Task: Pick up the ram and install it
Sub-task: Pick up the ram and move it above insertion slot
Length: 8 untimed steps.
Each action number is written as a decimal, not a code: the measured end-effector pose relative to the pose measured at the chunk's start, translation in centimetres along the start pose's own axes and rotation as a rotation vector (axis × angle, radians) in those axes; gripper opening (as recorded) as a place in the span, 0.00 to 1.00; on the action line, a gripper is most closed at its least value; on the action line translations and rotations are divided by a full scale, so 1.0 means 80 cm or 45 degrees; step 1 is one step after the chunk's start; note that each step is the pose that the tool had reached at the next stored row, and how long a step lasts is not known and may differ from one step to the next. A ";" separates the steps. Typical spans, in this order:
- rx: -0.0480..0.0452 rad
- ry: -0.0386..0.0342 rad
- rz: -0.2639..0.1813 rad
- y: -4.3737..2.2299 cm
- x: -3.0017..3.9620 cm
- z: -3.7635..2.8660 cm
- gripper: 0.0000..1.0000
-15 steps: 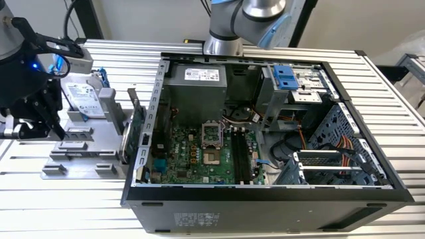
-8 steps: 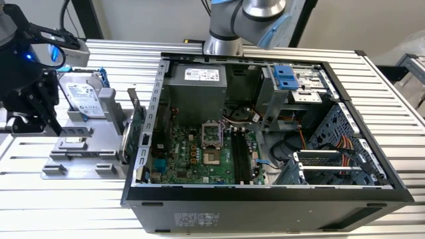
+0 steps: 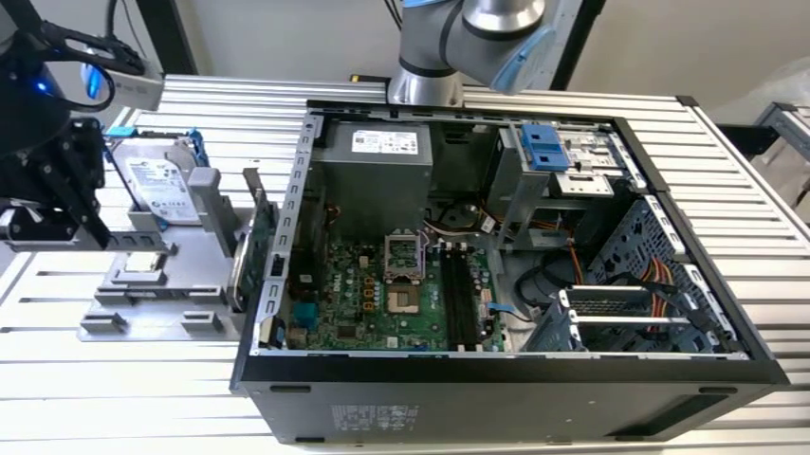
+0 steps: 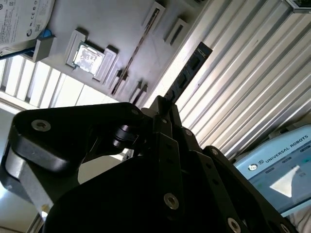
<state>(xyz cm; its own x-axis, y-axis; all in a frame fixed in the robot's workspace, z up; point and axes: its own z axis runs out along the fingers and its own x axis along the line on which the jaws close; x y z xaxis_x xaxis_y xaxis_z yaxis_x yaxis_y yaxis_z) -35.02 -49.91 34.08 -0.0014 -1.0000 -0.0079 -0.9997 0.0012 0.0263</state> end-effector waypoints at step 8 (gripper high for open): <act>0.000 0.0000 0.000 0.0004 -0.0002 -0.0159 0.00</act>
<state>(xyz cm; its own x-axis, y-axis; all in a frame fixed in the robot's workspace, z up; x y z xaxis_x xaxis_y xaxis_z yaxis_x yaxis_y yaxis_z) -35.02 -49.91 35.35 -0.0014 -1.0000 -0.0079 -0.9997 0.0012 0.0264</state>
